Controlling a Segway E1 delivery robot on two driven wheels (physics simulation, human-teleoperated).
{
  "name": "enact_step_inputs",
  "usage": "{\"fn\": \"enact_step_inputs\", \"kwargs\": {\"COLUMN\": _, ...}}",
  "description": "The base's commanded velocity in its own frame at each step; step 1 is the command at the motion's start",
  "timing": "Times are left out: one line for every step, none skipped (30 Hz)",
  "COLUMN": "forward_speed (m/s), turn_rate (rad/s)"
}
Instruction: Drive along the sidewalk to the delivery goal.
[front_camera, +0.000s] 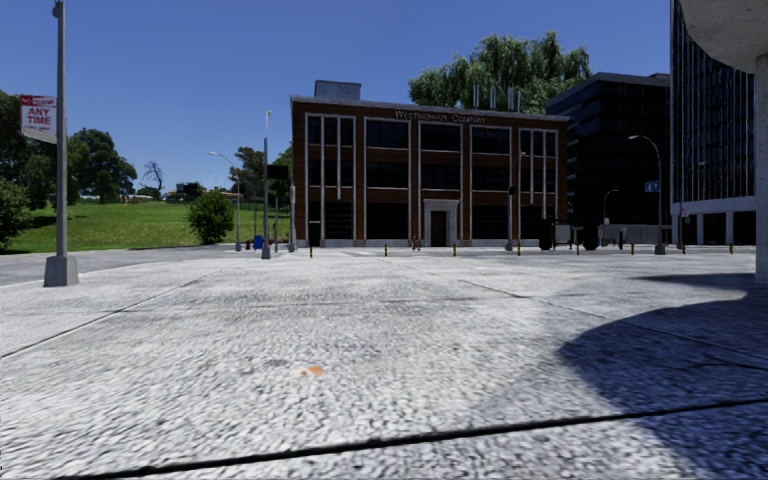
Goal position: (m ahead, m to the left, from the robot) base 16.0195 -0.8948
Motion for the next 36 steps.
{"fn": "enact_step_inputs", "kwargs": {"forward_speed": 2.00, "turn_rate": -0.22}}
{"fn": "enact_step_inputs", "kwargs": {"forward_speed": 2.00, "turn_rate": -0.23}}
{"fn": "enact_step_inputs", "kwargs": {"forward_speed": 2.00, "turn_rate": -0.24}}
{"fn": "enact_step_inputs", "kwargs": {"forward_speed": 2.00, "turn_rate": -0.24}}
{"fn": "enact_step_inputs", "kwargs": {"forward_speed": 2.00, "turn_rate": -0.24}}
{"fn": "enact_step_inputs", "kwargs": {"forward_speed": 2.00, "turn_rate": -0.24}}
{"fn": "enact_step_inputs", "kwargs": {"forward_speed": 2.00, "turn_rate": -0.24}}
{"fn": "enact_step_inputs", "kwargs": {"forward_speed": 2.00, "turn_rate": -0.24}}
{"fn": "enact_step_inputs", "kwargs": {"forward_speed": 2.00, "turn_rate": -0.24}}
{"fn": "enact_step_inputs", "kwargs": {"forward_speed": 2.00, "turn_rate": -0.24}}
{"fn": "enact_step_inputs", "kwargs": {"forward_speed": 2.00, "turn_rate": -0.23}}
{"fn": "enact_step_inputs", "kwargs": {"forward_speed": 2.00, "turn_rate": -0.23}}
{"fn": "enact_step_inputs", "kwargs": {"forward_speed": 2.00, "turn_rate": -0.07}}
{"fn": "enact_step_inputs", "kwargs": {"forward_speed": 2.00, "turn_rate": 0.00}}
{"fn": "enact_step_inputs", "kwargs": {"forward_speed": 2.00, "turn_rate": 0.00}}
{"fn": "enact_step_inputs", "kwargs": {"forward_speed": 2.00, "turn_rate": 0.00}}
{"fn": "enact_step_inputs", "kwargs": {"forward_speed": 2.00, "turn_rate": 0.00}}
{"fn": "enact_step_inputs", "kwargs": {"forward_speed": 2.00, "turn_rate": 0.00}}
{"fn": "enact_step_inputs", "kwargs": {"forward_speed": 2.00, "turn_rate": 0.00}}
{"fn": "enact_step_inputs", "kwargs": {"forward_speed": 2.00, "turn_rate": 0.00}}
{"fn": "enact_step_inputs", "kwargs": {"forward_speed": 2.00, "turn_rate": 0.00}}
{"fn": "enact_step_inputs", "kwargs": {"forward_speed": 2.00, "turn_rate": 0.00}}
{"fn": "enact_step_inputs", "kwargs": {"forward_speed": 2.00, "turn_rate": 0.00}}
{"fn": "enact_step_inputs", "kwargs": {"forward_speed": 2.00, "turn_rate": 0.00}}
{"fn": "enact_step_inputs", "kwargs": {"forward_speed": 2.00, "turn_rate": 0.00}}
{"fn": "enact_step_inputs", "kwargs": {"forward_speed": 2.00, "turn_rate": 0.00}}
{"fn": "enact_step_inputs", "kwargs": {"forward_speed": 2.00, "turn_rate": 0.00}}
{"fn": "enact_step_inputs", "kwargs": {"forward_speed": 2.00, "turn_rate": 0.00}}
{"fn": "enact_step_inputs", "kwargs": {"forward_speed": 2.00, "turn_rate": 0.00}}
{"fn": "enact_step_inputs", "kwargs": {"forward_speed": 2.00, "turn_rate": 0.00}}
{"fn": "enact_step_inputs", "kwargs": {"forward_speed": 2.00, "turn_rate": 0.00}}
{"fn": "enact_step_inputs", "kwargs": {"forward_speed": 2.00, "turn_rate": 0.00}}
{"fn": "enact_step_inputs", "kwargs": {"forward_speed": 2.00, "turn_rate": 0.00}}
{"fn": "enact_step_inputs", "kwargs": {"forward_speed": 2.00, "turn_rate": 0.00}}
{"fn": "enact_step_inputs", "kwargs": {"forward_speed": 2.00, "turn_rate": 0.00}}
{"fn": "enact_step_inputs", "kwargs": {"forward_speed": 2.00, "turn_rate": 0.00}}
